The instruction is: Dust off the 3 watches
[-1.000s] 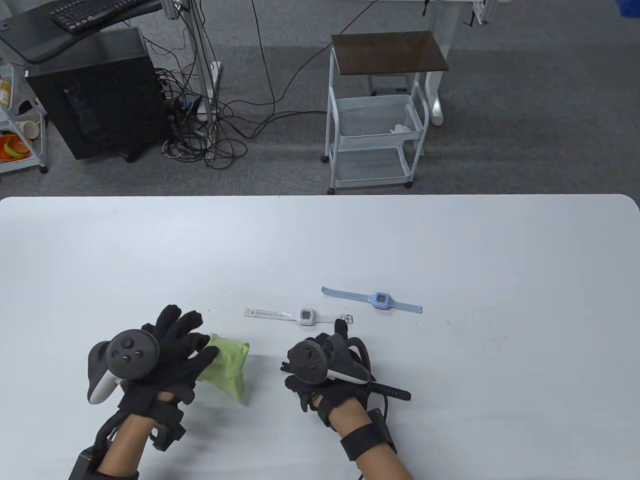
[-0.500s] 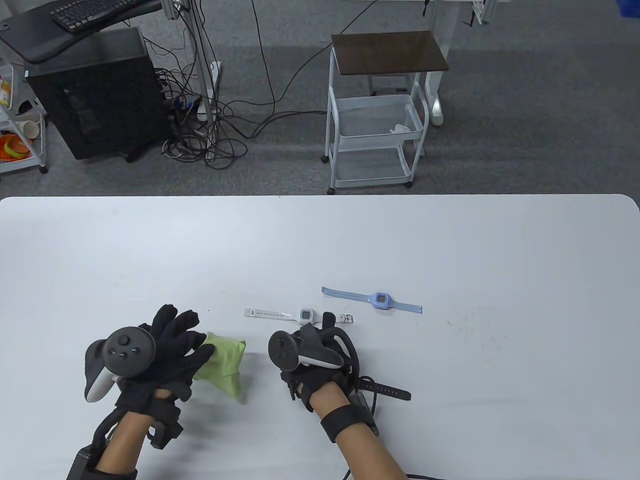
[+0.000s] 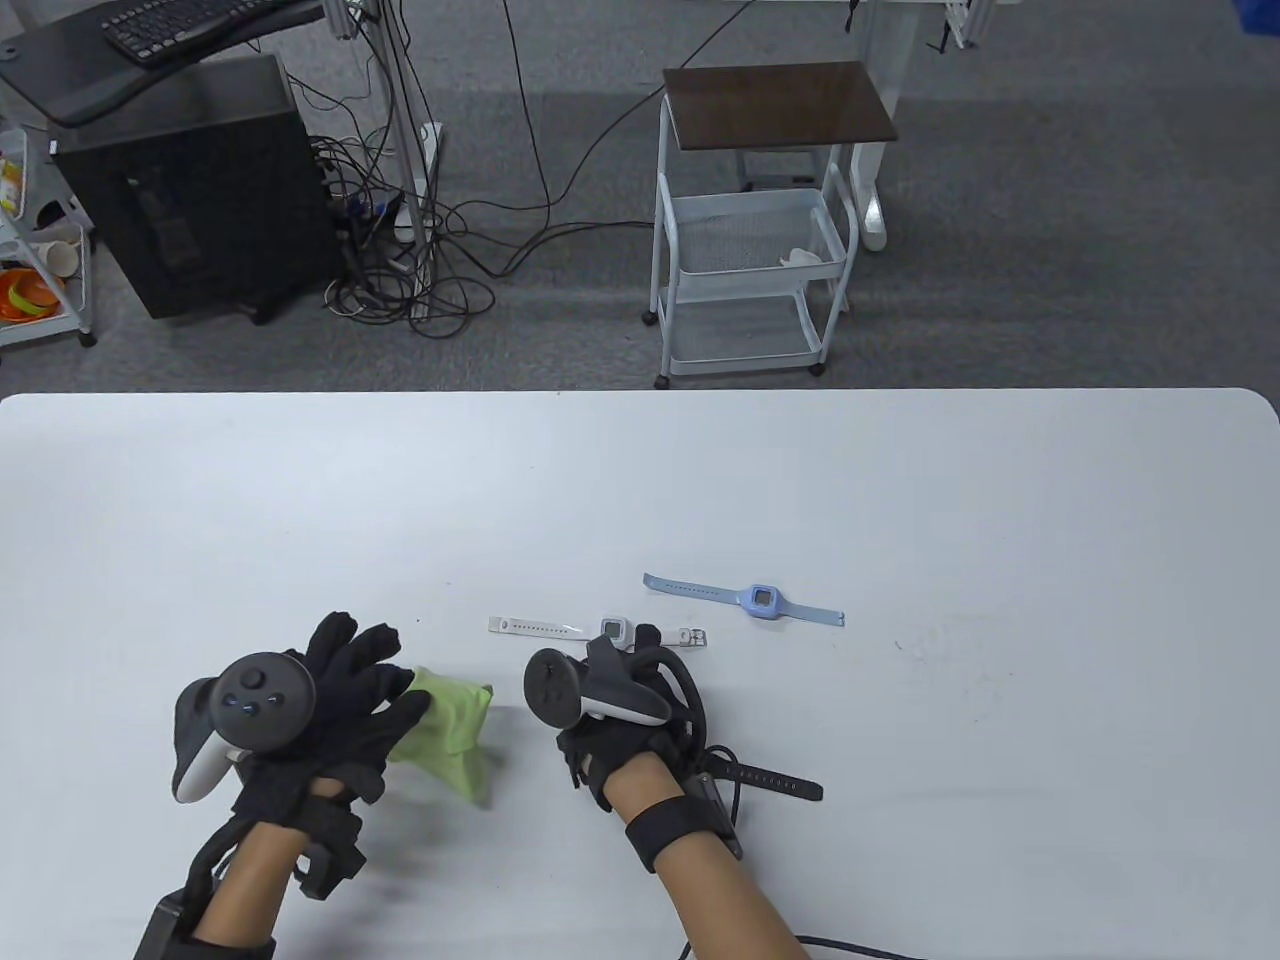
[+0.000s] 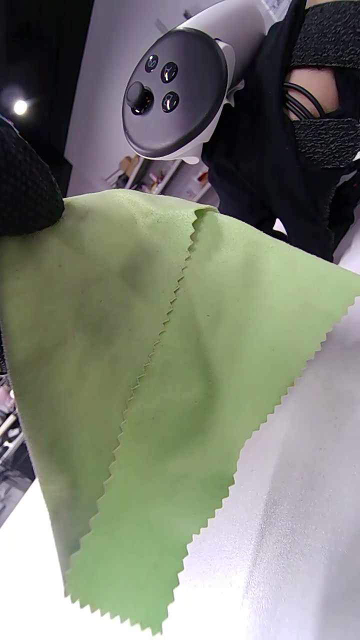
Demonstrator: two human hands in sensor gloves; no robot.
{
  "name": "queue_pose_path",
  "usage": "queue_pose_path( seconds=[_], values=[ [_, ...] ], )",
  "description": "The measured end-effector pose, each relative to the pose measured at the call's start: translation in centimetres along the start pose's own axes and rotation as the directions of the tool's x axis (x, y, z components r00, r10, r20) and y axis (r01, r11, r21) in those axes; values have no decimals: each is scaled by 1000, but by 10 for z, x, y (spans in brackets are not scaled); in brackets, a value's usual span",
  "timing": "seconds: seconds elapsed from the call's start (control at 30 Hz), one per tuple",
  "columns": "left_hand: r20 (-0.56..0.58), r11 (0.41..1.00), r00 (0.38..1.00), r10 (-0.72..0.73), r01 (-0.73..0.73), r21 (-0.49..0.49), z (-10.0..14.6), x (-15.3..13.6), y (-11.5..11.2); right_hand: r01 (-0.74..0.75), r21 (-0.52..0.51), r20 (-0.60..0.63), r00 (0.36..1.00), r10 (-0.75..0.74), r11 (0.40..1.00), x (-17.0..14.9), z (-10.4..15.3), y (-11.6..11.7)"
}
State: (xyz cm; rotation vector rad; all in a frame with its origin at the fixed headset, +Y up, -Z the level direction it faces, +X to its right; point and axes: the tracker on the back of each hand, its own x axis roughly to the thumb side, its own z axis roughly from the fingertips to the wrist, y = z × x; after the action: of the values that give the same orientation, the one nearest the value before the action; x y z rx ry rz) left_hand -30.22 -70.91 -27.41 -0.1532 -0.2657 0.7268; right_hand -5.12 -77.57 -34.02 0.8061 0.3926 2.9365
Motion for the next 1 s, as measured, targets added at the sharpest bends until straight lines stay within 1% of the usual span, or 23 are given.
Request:
queue_pose_path(
  seconds=[0.13, 0.27, 0.47, 0.57, 0.7, 0.8, 0.93, 1.0],
  values=[
    [-3, 1000, 1000, 2, -2, -6, -1, 0, -1, -41, 4, 4, 999, 41, 999, 1, -1, -1],
    [-5, 1000, 1000, 3, -3, -14, -1, 0, -1, -34, 14, -7, 999, 34, 999, 1, -2, -1],
    [-6, 1000, 1000, 6, -6, -21, -2, 0, -1, -78, -5, 3, 997, 78, 997, 6, 1, -2],
    [-7, 1000, 1000, 7, -7, -26, -2, 0, -2, -88, 14, 7, 996, 88, 996, 9, 3, -3],
    [-9, 999, 1000, 10, -11, -31, -3, 0, -2, -28, 60, 2, 1000, 28, 998, 6, 5, -3],
    [-8, 999, 1000, 11, -11, -38, -3, 0, -3, -8, 58, 7, 1000, 8, 998, 2, 6, -4],
    [0, 999, 1000, 5, -5, -51, -4, 2, -5, 26, 22, 6, 1000, -26, 999, -3, 9, -7],
    [4, 998, 1000, 6, -5, -56, -4, 3, -7, 58, -13, 10, 998, -58, 998, -8, 14, -10]
  ],
)
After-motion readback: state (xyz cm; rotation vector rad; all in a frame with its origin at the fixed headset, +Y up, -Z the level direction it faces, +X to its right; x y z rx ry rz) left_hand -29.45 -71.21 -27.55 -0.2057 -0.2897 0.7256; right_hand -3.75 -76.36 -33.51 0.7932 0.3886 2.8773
